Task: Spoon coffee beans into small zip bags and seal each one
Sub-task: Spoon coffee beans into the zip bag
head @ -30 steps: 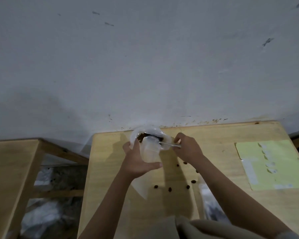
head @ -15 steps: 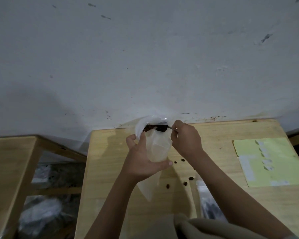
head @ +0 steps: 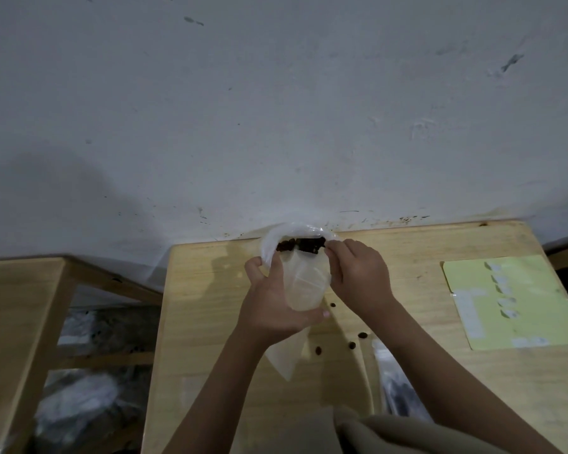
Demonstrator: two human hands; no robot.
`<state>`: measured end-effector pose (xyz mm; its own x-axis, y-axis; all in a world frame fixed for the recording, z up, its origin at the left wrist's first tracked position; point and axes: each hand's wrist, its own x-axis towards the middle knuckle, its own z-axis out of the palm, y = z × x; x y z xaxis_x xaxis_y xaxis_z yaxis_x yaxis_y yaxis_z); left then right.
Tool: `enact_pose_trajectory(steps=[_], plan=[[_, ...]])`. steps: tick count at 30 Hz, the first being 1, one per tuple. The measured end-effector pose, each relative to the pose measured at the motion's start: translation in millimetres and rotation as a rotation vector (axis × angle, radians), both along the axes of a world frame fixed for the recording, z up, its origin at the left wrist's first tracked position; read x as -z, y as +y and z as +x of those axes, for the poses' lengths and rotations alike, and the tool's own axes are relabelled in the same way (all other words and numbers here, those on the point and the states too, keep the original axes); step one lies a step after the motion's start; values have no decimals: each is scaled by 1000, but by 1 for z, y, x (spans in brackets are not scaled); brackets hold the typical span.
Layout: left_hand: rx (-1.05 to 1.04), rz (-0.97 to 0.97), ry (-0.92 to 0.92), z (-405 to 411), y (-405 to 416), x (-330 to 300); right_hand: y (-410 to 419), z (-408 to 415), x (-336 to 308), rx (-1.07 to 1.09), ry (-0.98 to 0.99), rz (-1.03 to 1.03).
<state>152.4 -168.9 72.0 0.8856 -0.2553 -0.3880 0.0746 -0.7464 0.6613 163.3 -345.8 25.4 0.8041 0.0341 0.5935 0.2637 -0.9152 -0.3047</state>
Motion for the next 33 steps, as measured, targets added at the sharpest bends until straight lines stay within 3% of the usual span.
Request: enact_pose_trajectory(steps=[4,9,14,17,23,33], plan=[[34,18,-4,-2,-9,1,3,-3,16,20,76,71],[76,12,7,-2,-8,6,-4,-6,16,365,326,753],[93,-13,70,-1,-7,11,-6,4,30,685,523,1299],[57,-50,109,1,-6,13,-3,5,32,764,577,1573],[15,-75,156,5,0,17,5,-6,34,683,602,1631],[22,-8,82,0,10,27,-12,-21,23,653,506,1638]])
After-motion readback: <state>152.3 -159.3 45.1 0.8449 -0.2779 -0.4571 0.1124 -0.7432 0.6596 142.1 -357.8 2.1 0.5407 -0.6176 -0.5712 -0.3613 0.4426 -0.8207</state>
